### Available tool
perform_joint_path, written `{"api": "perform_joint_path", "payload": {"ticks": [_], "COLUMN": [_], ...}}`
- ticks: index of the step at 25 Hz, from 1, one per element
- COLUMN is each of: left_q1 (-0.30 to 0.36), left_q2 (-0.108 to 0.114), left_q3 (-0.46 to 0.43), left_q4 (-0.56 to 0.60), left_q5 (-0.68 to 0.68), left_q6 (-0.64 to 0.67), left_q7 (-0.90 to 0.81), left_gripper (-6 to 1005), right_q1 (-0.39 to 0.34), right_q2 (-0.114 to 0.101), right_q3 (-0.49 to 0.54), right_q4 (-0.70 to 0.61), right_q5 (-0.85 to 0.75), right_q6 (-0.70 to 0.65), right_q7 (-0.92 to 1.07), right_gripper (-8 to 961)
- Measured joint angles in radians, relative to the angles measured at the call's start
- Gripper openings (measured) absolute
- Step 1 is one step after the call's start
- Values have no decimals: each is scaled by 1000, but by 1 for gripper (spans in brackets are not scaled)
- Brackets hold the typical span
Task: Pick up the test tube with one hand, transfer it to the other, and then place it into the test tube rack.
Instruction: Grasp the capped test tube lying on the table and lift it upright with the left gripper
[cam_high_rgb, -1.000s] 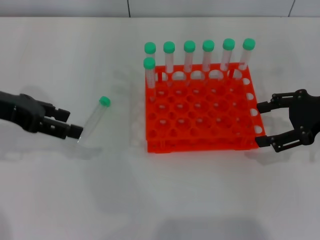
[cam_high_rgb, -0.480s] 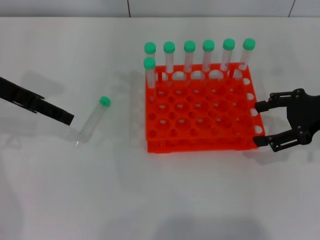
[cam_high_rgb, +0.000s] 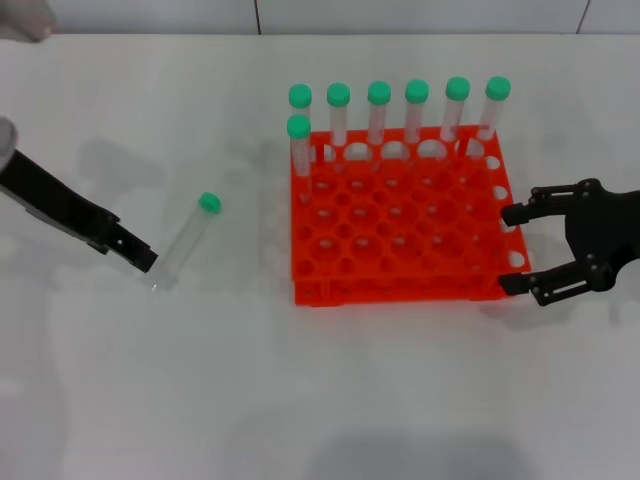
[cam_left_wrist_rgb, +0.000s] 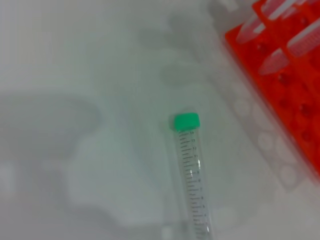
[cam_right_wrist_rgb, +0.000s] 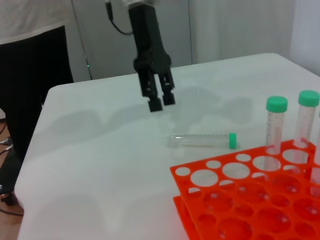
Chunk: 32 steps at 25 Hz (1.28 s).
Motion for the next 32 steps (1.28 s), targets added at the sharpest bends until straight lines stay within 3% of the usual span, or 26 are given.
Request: {"api": "perform_joint_path", "payload": {"ticks": [4,10,16,32], "left_q1": [-20,-44,-55,-84], "left_q2": [-11,-30,-50,-54], "left_q3": [3,4,5,18], "left_q4": [-67,-124,-135,-190], "left_q5": [19,61,67,96], "left_q6": [-55,-112,-141,-178], "left_q7": [0,-3,-12,-61], "left_gripper": [763,626,623,567], "right_q1": [1,3,6,17], "right_q2": [4,6,15,19], "right_q3": [-1,-1,-1,-12], "right_q4": [0,0,0,0], "right_q5": [0,0,-2,-9], "right_q6": [0,0,7,8], "right_q7": [-3,-7,-18,-20], "right_gripper": [870,869,869,869]}}
